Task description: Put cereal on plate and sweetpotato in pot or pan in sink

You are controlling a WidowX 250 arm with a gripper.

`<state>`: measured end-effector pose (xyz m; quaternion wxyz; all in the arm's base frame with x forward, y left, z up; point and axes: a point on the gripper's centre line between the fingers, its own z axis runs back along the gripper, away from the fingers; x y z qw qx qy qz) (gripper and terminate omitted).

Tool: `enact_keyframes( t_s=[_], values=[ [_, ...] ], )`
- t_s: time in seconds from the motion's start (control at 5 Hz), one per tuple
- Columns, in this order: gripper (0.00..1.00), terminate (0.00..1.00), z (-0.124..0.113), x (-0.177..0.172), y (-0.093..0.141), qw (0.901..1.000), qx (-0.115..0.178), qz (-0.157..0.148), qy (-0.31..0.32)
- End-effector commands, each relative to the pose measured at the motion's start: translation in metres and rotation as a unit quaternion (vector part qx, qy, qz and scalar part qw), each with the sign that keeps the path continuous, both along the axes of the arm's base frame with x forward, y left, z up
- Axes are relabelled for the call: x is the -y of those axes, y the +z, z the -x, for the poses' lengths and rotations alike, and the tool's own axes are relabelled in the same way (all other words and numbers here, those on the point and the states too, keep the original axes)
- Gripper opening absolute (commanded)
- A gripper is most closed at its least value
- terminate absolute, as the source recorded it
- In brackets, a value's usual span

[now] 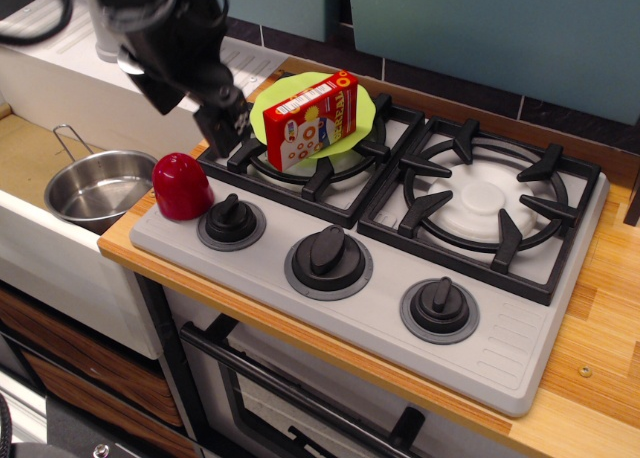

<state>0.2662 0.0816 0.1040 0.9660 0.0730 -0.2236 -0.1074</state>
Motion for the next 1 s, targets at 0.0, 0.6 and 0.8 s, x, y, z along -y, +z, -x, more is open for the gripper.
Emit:
enact_keyframes(
  t_s=[0.0, 0.6, 0.8],
  values=[
    [1.00, 0.00, -0.017, -0.032, 0.007, 0.9978, 0.045, -0.049, 0.001],
    [1.00, 0.00, -0.007, -0.042, -0.010, 0.9968, 0.014, -0.045, 0.064],
    [1.00, 0.00, -0.004, -0.040, -0.018, 0.9960, 0.008, -0.033, 0.082]
  ],
)
